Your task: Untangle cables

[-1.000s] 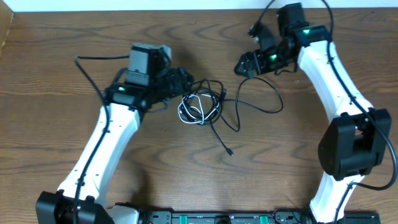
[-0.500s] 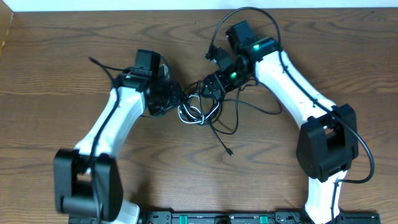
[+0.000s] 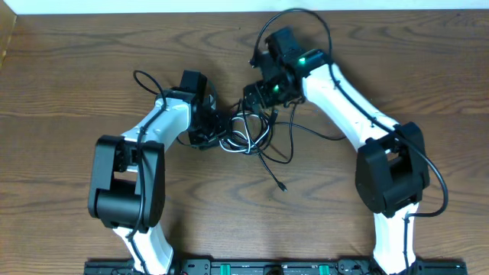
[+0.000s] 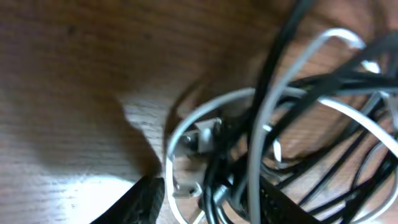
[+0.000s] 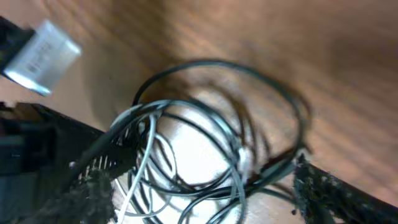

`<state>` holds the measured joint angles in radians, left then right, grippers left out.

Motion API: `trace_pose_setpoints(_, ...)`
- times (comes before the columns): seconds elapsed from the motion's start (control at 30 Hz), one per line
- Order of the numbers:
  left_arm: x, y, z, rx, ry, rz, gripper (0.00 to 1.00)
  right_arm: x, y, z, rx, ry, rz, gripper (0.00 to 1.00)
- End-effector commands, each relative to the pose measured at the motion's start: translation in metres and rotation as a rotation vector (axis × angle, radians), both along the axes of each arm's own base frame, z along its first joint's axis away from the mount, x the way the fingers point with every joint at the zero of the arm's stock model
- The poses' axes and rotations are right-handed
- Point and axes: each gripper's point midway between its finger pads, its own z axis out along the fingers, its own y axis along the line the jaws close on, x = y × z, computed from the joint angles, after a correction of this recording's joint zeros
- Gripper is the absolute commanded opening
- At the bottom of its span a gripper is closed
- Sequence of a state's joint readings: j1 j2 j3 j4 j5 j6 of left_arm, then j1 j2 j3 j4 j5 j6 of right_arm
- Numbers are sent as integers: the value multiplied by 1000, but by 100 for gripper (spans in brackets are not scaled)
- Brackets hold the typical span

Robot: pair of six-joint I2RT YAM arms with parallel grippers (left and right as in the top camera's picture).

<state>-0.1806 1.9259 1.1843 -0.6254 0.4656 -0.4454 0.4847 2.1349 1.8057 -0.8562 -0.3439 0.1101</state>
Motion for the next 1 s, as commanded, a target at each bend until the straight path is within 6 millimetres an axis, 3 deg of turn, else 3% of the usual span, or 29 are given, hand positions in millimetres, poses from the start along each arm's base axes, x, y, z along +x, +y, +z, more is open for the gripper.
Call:
trace_pose_setpoints(0.0, 2, 6, -13, 51, 9, -7, 44, 18, -5, 54, 70, -94, -54, 95)
trace_pose_setpoints(0.13, 1, 6, -16, 51, 14, -9, 44, 17, 0, 52, 77, -95, -51, 98)
trace_pose_setpoints(0.23, 2, 3, -16, 51, 8, -16, 44, 9, 15, 55, 109, -90, -12, 98)
trace_pose_setpoints(0.47, -2, -6, -16, 51, 7, -44, 44, -9, 38, 49, 49, -113, 33, 90)
trace_pose_setpoints(0.67, -2, -9, -15, 50, 4, -50, 44, -17, 38, 25, -80, -125, 31, 83)
trace_pose_setpoints(0.8, -3, -8, -16, 51, 5, -50, 44, -17, 31, 3, -155, -109, 18, 72)
trace_pose_setpoints(0.83, -3, -8, -16, 51, 7, -51, 44, -15, 28, -1, -174, -111, 12, 68)
trace_pose_setpoints(0.9, -3, -8, -16, 51, 4, -60, 44, -10, 19, -6, -216, -121, -7, 46)
trace_pose_setpoints(0.97, -4, -8, -16, 51, -1, -77, 44, -7, 14, -8, -235, -130, -11, 1)
